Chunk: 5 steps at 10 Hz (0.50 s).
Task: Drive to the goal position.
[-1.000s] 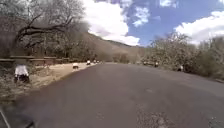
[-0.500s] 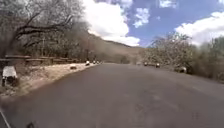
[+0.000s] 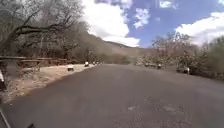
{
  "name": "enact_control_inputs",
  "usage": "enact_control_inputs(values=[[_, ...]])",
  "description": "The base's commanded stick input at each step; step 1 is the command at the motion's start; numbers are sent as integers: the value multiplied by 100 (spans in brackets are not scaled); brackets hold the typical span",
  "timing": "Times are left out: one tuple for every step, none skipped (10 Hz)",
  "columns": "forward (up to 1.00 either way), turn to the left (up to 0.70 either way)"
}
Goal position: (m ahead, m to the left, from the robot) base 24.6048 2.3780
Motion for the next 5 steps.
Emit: enact_control_inputs(values=[[70, 0], [70, 0], [70, 0], [70, 0], [70, 0]])
